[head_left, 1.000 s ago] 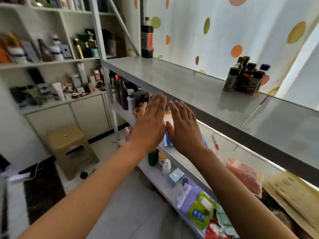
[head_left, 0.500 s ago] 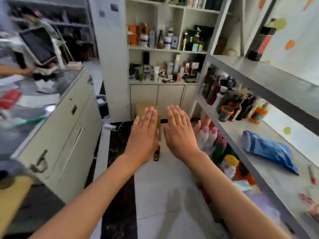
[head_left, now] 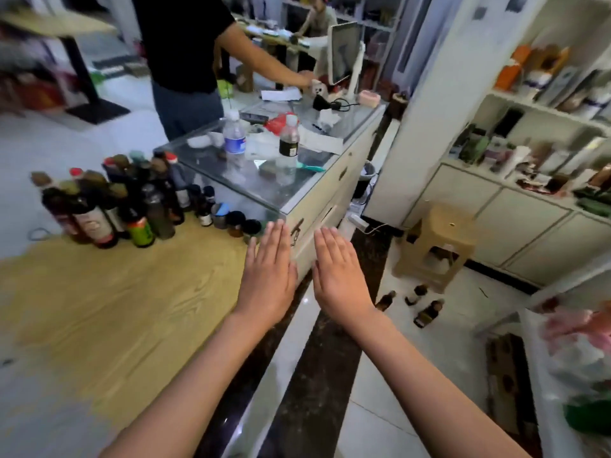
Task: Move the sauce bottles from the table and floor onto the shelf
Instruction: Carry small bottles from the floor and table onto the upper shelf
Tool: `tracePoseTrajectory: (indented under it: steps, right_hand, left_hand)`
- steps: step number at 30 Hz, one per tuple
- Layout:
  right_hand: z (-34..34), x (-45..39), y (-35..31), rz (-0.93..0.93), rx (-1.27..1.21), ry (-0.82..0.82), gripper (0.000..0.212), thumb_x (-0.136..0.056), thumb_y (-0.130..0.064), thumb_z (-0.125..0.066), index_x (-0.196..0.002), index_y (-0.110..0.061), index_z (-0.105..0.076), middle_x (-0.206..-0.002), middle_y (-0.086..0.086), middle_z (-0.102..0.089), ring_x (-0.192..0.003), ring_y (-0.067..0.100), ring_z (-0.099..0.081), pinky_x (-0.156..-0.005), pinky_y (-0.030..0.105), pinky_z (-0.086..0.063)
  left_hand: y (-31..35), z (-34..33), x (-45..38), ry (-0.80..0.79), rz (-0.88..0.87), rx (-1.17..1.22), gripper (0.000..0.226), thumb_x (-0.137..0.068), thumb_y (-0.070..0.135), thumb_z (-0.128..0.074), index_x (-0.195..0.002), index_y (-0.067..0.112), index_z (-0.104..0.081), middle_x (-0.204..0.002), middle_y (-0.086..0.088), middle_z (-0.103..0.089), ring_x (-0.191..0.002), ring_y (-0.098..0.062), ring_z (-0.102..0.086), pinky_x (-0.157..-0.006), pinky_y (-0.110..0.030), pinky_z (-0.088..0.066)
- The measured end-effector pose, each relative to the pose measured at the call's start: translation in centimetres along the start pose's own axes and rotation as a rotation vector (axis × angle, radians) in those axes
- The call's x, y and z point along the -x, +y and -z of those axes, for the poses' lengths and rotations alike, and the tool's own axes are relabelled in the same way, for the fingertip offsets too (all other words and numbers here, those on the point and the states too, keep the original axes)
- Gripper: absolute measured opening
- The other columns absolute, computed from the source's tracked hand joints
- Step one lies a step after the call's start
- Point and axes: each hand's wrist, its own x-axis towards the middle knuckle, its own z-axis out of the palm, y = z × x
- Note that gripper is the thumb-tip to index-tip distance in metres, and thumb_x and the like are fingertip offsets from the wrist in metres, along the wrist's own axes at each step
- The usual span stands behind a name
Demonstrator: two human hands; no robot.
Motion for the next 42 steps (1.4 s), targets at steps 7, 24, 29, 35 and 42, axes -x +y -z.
tracePoseTrajectory:
  steps: [7, 24, 29, 35, 42]
  right_hand:
    - [-6.9, -5.2, -9.4, 0.167, -0.145, -0.113, 0.052, -0.101, -0.018, -0.046, -0.150, -0.001, -0.036, -0.156, 0.019, -0.035, -0.148, 0.033, -0.026, -0.122, 0.048, -0.018]
    - [-23.1, -27.7, -7.5, 0.309, -0.340, -0.373, 0.051, -0.105, -0.027, -0.039, -0.150, -0.003, -0.036, -0.155, 0.017, -0.037, -0.147, 0.031, -0.029, -0.120, 0.040, -0.018]
    - [-28.2, -34.5, -6.9, 0.162, -0.401, -0.502, 0.050, -0.102, -0.019, -0.043, -0.148, -0.001, -0.037, -0.151, 0.019, -0.042, -0.133, 0.034, -0.047, -0.107, 0.045, -0.042]
    - [-32.8, -39.4, -7.6, 0.178, -0.360, -0.715, 0.064, -0.094, -0.019, -0.054, -0.151, -0.010, -0.027, -0.157, 0.012, -0.026, -0.121, 0.039, -0.053, -0.092, 0.049, -0.049]
    - [-35.8, -41.0, -7.1, 0.240, -0.167, -0.781, 0.081, -0.090, -0.025, -0.067, -0.154, -0.013, -0.019, -0.158, 0.012, -0.020, -0.122, 0.038, -0.052, -0.092, 0.047, -0.050]
  left_hand:
    - [-11.2, 2.8, 2.9, 0.035, 0.266, -0.018, 0.060, -0.103, 0.027, -0.032, -0.155, 0.010, -0.008, -0.163, -0.004, -0.006, -0.150, -0.016, 0.002, -0.122, -0.043, -0.009]
    - [-24.4, -2.3, -12.3, 0.065, 0.576, -0.054, 0.056, -0.104, 0.030, -0.028, -0.155, 0.015, -0.010, -0.162, 0.003, -0.009, -0.148, -0.010, 0.004, -0.121, -0.040, 0.003]
    - [-28.0, -6.5, -19.3, 0.135, 0.717, 0.145, 0.053, -0.097, 0.021, -0.040, -0.148, 0.009, -0.034, -0.155, -0.007, -0.032, -0.146, -0.020, -0.022, -0.120, -0.037, -0.018]
    - [-32.1, -10.8, -23.8, 0.074, 0.883, 0.318, 0.056, -0.086, 0.003, -0.058, -0.140, 0.012, -0.043, -0.142, -0.008, -0.044, -0.131, -0.023, -0.043, -0.108, -0.032, -0.034]
    - [-35.2, -14.1, -26.0, 0.001, 0.946, 0.366, 0.061, -0.073, 0.002, -0.069, -0.131, 0.011, -0.053, -0.130, -0.011, -0.057, -0.120, -0.026, -0.053, -0.101, -0.031, -0.040]
